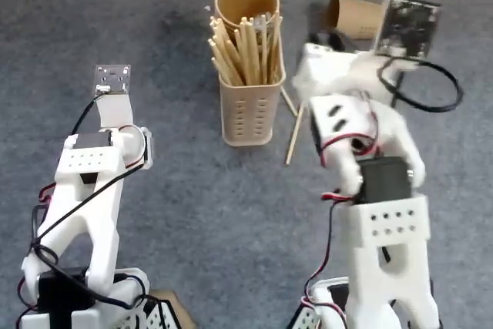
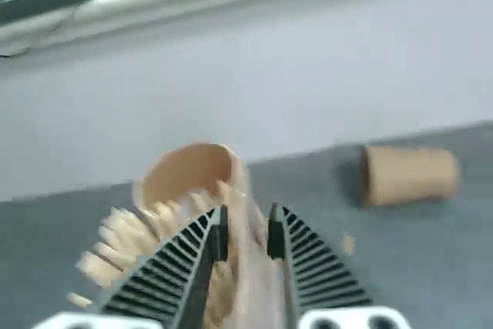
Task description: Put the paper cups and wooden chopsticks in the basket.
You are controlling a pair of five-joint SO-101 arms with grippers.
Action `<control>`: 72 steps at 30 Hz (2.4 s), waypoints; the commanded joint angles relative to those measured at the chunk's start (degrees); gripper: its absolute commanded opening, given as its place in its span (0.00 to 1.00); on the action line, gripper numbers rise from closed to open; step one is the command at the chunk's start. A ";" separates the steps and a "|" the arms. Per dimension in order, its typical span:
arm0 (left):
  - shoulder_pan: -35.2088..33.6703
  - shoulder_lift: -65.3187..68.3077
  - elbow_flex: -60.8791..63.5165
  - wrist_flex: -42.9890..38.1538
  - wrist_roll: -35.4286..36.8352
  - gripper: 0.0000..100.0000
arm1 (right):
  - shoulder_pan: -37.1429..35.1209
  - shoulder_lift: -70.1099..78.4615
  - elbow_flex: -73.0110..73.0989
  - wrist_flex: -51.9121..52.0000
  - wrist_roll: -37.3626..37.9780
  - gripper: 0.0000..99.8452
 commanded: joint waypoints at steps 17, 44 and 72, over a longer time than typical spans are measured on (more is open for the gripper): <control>2.33 -1.45 -0.04 -0.70 0.18 0.20 | 2.95 18.86 24.31 -14.11 15.56 0.27; 20.53 0.31 -61.41 23.91 5.98 0.21 | 6.37 12.97 46.11 -32.04 10.20 0.30; 23.78 19.21 -74.42 30.33 5.80 0.21 | 6.20 13.14 46.02 -32.13 10.29 0.30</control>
